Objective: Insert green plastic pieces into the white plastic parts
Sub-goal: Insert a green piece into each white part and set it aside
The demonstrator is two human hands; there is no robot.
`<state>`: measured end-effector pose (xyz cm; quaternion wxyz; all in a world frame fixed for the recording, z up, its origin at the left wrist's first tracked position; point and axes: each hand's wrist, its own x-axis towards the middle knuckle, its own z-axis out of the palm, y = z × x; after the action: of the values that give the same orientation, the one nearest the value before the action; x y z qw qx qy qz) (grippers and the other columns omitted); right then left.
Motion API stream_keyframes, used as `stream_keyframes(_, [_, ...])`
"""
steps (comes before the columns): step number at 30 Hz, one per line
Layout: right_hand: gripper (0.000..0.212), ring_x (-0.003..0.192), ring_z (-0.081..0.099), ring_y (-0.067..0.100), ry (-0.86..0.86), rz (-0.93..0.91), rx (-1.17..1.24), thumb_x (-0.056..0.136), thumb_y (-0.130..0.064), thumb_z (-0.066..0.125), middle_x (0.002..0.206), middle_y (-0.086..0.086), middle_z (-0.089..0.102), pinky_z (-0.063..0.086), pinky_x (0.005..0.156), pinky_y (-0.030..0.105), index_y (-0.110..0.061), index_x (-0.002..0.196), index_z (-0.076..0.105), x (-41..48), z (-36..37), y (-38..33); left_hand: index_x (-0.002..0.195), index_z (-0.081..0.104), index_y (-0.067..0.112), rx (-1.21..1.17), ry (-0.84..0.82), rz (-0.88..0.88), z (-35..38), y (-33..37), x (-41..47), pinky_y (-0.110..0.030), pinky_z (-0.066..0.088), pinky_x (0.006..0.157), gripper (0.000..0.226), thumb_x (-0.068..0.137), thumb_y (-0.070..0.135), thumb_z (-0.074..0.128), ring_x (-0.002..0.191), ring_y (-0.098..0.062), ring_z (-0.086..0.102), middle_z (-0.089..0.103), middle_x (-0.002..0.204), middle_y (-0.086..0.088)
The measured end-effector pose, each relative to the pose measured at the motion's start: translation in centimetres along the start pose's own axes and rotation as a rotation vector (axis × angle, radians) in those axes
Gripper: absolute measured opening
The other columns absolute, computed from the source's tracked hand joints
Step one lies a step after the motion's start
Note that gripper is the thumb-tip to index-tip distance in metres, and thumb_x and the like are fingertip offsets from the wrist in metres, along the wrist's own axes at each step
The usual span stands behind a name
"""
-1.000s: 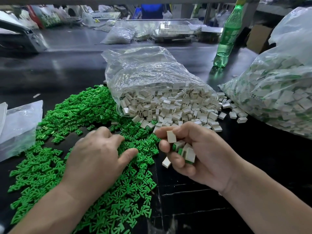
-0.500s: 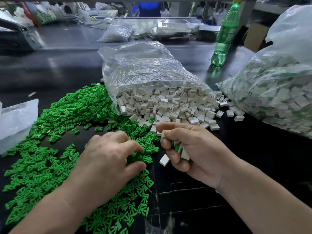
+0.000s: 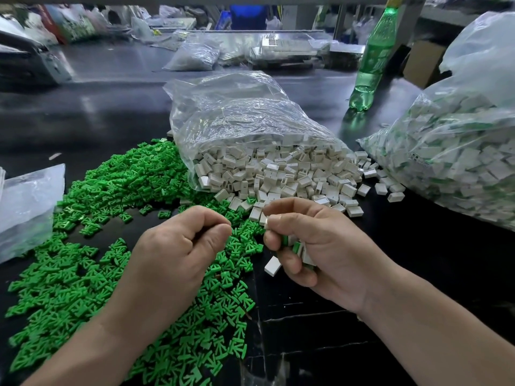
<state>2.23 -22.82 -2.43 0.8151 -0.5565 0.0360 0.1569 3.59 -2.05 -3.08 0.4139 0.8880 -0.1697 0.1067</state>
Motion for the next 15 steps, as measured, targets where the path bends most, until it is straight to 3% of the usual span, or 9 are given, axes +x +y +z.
stream_keyframes(4, [0.015, 0.043, 0.047, 0.013, -0.002, -0.001, -0.064, 0.096, -0.007, 0.063, 0.075, 0.008, 0.065, 0.031, 0.034, 0.018, -0.014, 0.109, 0.065, 0.0, 0.2, 0.3, 0.092, 0.069, 0.043, -0.276, -0.059, -0.126, 0.4, 0.4, -0.1, -0.023, 0.056, 0.065, 0.019, 0.078, 0.053, 0.061, 0.075, -0.007, 0.069, 0.073, 0.081, 0.010])
stream_keyframes(8, [0.018, 0.045, 0.050, 0.012, -0.040, -0.045, -0.145, 0.098, -0.010, 0.063, 0.079, 0.007, 0.068, 0.034, 0.034, 0.019, -0.017, 0.115, 0.063, -0.2, 0.2, 0.5, 0.092, 0.073, 0.032, -0.617, -0.138, -0.259, 1.1, 0.5, -0.1, -0.021, 0.056, 0.064, 0.023, 0.073, 0.043, 0.068, 0.078, -0.017, 0.072, 0.076, 0.085, -0.004])
stream_keyframes(12, [0.012, 0.046, 0.052, 0.012, -0.100, -0.086, -0.203, 0.096, -0.013, 0.068, 0.084, 0.007, 0.072, 0.036, 0.035, 0.019, -0.023, 0.091, 0.072, -0.3, 0.4, 0.4, 0.091, 0.073, 0.026, -0.771, -0.140, -0.329, 1.0, 0.4, 0.0, -0.026, 0.054, 0.059, 0.025, 0.072, 0.042, 0.072, 0.078, -0.022, 0.072, 0.075, 0.088, -0.011])
stream_keyframes(15, [0.013, 0.046, 0.051, 0.011, -0.107, -0.086, -0.196, 0.094, -0.016, 0.071, 0.077, 0.004, 0.068, 0.035, 0.035, 0.019, -0.025, 0.085, 0.075, -0.3, 0.5, 0.3, 0.089, 0.074, 0.024, -0.786, -0.140, -0.324, 0.9, 0.3, 0.1, -0.024, 0.052, 0.057, 0.022, 0.075, 0.039, 0.079, 0.071, -0.020, 0.068, 0.074, 0.083, -0.010])
